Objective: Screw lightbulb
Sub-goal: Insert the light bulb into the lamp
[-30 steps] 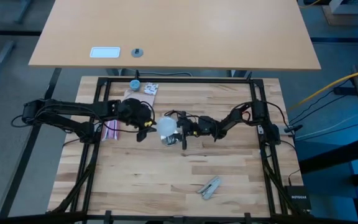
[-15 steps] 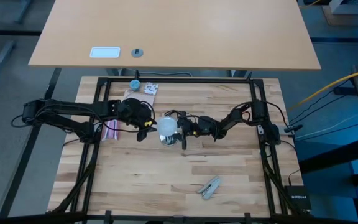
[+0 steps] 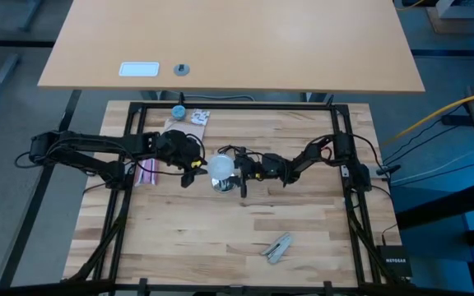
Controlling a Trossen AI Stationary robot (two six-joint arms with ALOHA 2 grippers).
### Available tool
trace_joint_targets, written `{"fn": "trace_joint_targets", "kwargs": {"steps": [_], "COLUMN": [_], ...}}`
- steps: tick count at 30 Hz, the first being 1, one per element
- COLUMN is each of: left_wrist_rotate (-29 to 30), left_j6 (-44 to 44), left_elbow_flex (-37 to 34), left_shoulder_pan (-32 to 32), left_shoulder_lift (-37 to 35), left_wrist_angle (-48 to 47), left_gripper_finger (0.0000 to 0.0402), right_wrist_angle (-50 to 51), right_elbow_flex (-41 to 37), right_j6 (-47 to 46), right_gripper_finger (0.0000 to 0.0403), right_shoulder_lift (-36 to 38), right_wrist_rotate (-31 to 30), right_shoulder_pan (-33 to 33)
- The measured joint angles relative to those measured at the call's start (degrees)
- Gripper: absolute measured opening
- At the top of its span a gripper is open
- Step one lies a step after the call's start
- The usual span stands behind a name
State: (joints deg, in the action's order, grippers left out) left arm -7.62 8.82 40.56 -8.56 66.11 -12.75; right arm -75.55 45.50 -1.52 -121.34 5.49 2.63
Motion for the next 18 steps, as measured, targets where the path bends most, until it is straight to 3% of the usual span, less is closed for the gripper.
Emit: {"fn": "trace_joint_targets", "kwargs": {"steps": [5,13,18], "left_wrist_rotate": [-0.1,-0.1,-0.1], "left_j6": [0.0,0.0,0.0], "left_elbow_flex": [0.0,0.0,0.0], "left_shoulder_pan": [0.0,0.0,0.0], "left_shoulder_lift": [0.0,0.0,0.0], "left_wrist_angle": [-0.2,0.0,-0.3], "left_gripper_finger": [0.0155,0.0155,0.0155], "right_wrist_angle": [1.1,11.6,16.4], "right_elbow_flex": [1.0,4.5,6.0], "right_j6": [-0.1,0.3,0.3], "right_gripper_finger": [0.0177,0.0245,0.0264], "right_shoulder_lift": [0.0,-0.2,-0.2], "right_wrist_rotate": [0.0,0.0,0.1], "right_shoulder_pan": [0.0,0.0,0.0]}}
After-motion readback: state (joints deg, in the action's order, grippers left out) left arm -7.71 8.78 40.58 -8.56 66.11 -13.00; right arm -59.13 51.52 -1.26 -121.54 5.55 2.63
